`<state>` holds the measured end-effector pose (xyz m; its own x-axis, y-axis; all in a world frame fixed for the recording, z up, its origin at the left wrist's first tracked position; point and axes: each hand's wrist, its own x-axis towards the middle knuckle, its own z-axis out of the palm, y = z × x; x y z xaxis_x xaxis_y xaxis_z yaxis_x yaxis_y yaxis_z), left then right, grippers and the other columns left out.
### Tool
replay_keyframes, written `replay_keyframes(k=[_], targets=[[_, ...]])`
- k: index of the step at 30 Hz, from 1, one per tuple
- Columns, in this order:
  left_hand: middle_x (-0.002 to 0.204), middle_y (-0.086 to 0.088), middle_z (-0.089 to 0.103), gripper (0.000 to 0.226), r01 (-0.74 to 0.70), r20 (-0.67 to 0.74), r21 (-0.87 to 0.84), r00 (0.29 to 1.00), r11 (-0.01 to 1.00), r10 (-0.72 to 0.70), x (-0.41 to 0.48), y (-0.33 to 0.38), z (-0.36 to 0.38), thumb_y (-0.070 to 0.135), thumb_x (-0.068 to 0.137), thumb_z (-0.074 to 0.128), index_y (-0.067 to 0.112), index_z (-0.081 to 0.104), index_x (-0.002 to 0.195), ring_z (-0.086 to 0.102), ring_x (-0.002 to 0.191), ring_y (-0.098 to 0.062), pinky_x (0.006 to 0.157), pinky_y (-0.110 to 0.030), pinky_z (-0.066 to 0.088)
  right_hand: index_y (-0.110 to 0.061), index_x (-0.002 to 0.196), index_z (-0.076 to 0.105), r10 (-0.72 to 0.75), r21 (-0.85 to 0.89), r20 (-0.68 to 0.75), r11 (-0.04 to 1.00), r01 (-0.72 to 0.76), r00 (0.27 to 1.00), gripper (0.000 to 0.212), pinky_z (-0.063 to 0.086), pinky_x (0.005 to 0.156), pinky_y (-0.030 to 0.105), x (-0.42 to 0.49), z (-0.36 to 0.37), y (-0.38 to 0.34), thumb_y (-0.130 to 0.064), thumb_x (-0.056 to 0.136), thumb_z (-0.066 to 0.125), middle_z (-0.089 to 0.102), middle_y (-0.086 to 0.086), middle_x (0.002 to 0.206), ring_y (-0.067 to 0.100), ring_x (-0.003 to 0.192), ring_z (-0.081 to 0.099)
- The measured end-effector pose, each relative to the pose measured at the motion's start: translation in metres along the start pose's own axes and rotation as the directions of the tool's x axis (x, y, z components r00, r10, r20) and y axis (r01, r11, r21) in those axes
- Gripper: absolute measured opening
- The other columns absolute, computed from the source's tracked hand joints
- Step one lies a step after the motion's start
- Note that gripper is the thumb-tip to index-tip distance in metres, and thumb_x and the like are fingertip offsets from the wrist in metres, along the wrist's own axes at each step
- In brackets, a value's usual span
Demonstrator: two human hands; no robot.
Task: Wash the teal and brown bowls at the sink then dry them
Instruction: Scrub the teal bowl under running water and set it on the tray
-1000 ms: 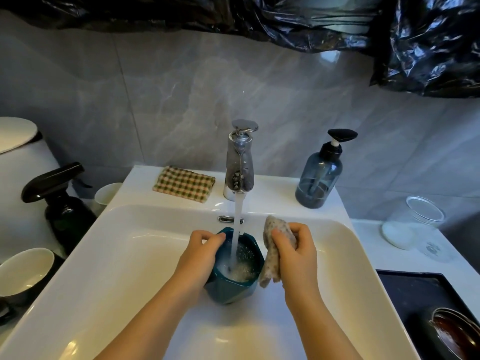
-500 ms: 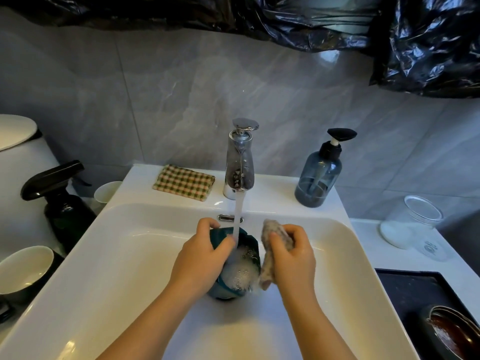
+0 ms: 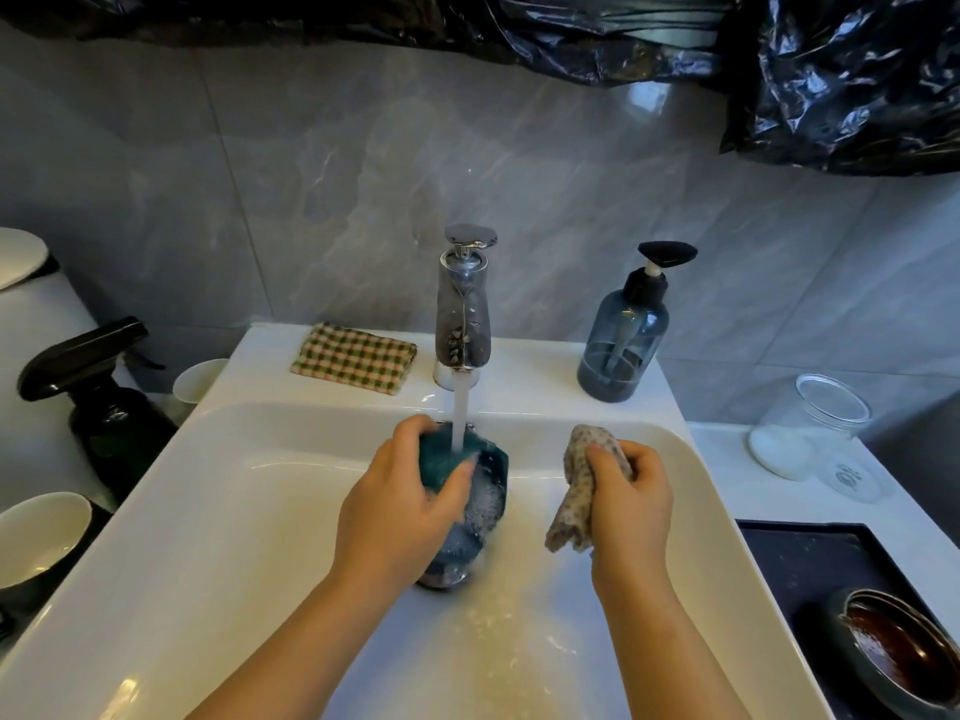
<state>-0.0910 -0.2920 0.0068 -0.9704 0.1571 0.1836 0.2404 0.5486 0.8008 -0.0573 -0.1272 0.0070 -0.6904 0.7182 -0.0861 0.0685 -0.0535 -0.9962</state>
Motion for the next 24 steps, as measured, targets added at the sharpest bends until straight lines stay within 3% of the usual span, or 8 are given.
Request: replay_keyframes(k=[4, 8, 12, 14, 17, 21, 24], targets=[[0.094, 0.009, 0.062, 0.022, 0.064, 0.043, -0.126, 0.997, 0.99, -0.058, 0.004, -0.001, -0.004, 0.032, 0.088, 0.058, 0.04, 0.039, 0.098, 0.062, 0.083, -0.018, 0.072, -0.039, 0.055, -0.018, 0.092, 0.054, 0.009, -0.007, 0.014, 1.0, -0.009, 1.0, 0.002, 0.042, 0.057, 0.022, -0.001, 0.001, -0.002, -0.018, 0.092, 0.052, 0.058, 0.0, 0.083, 0.013, 0.073, 0.056], [0.09, 0.01, 0.064, 0.021, 0.083, 0.166, -0.207, 0.985, 0.975, -0.048, -0.002, 0.006, 0.003, 0.028, 0.09, 0.057, 0.042, 0.042, 0.092, 0.065, 0.082, -0.016, 0.079, -0.042, 0.056, -0.016, 0.094, 0.055, 0.026, -0.001, 0.003, 1.0, -0.026, 1.0, 0.005, 0.045, 0.058, 0.025, -0.001, 0.001, -0.003, -0.019, 0.092, 0.053, 0.058, -0.001, 0.082, 0.015, 0.073, 0.057], [0.101, 0.011, 0.062, 0.024, 0.005, 0.106, -0.05, 0.994, 0.999, 0.001, -0.004, 0.005, 0.005, 0.035, 0.087, 0.058, 0.042, 0.041, 0.103, 0.062, 0.09, -0.016, 0.077, -0.036, 0.054, -0.014, 0.093, 0.056, 0.055, 0.012, -0.014, 0.998, -0.055, 0.998, 0.006, 0.043, 0.056, 0.027, 0.0, 0.0, -0.003, -0.02, 0.092, 0.053, 0.059, 0.003, 0.083, 0.018, 0.071, 0.056], [0.106, 0.011, 0.056, 0.031, -0.023, 0.042, 0.051, 0.999, 0.998, 0.021, -0.003, 0.002, 0.002, 0.038, 0.087, 0.057, 0.034, 0.041, 0.113, 0.057, 0.091, -0.013, 0.074, -0.031, 0.052, -0.015, 0.094, 0.055, 0.055, 0.002, -0.007, 0.998, -0.055, 0.998, 0.006, 0.043, 0.054, 0.026, -0.001, 0.0, -0.004, -0.02, 0.092, 0.053, 0.058, 0.001, 0.082, 0.016, 0.07, 0.055], [0.097, 0.015, 0.055, 0.029, 0.01, 0.025, 0.004, 1.0, 1.0, -0.01, -0.001, 0.003, -0.002, 0.037, 0.089, 0.056, 0.037, 0.036, 0.109, 0.058, 0.079, -0.012, 0.07, -0.033, 0.053, -0.017, 0.091, 0.055, 0.026, -0.022, 0.033, 0.999, -0.025, 0.999, 0.005, 0.047, 0.059, 0.026, -0.005, 0.002, -0.005, -0.021, 0.092, 0.053, 0.057, 0.0, 0.082, 0.016, 0.074, 0.056], [0.082, 0.006, 0.059, 0.022, 0.266, 0.057, -0.227, 0.964, 0.937, -0.26, 0.004, 0.005, 0.005, 0.036, 0.091, 0.053, 0.031, 0.039, 0.108, 0.06, 0.073, -0.018, 0.07, -0.044, 0.053, -0.024, 0.076, 0.053, -0.179, -0.166, 0.12, 0.966, 0.198, 0.977, 0.014, 0.048, 0.061, 0.029, -0.017, 0.011, -0.003, -0.027, 0.089, 0.058, 0.057, -0.004, 0.07, 0.016, 0.067, 0.055], [0.091, -0.006, 0.061, 0.023, 0.456, 0.099, -0.343, 0.887, 0.821, -0.451, 0.009, -0.002, 0.008, 0.038, 0.091, 0.051, 0.025, 0.043, 0.108, 0.059, 0.081, -0.021, 0.074, -0.041, 0.051, -0.027, 0.072, 0.05, -0.386, -0.376, 0.359, 0.773, 0.51, 0.85, 0.015, 0.047, 0.071, 0.032, -0.032, 0.024, 0.005, -0.03, 0.085, 0.056, 0.055, -0.015, 0.069, 0.008, 0.071, 0.054]])
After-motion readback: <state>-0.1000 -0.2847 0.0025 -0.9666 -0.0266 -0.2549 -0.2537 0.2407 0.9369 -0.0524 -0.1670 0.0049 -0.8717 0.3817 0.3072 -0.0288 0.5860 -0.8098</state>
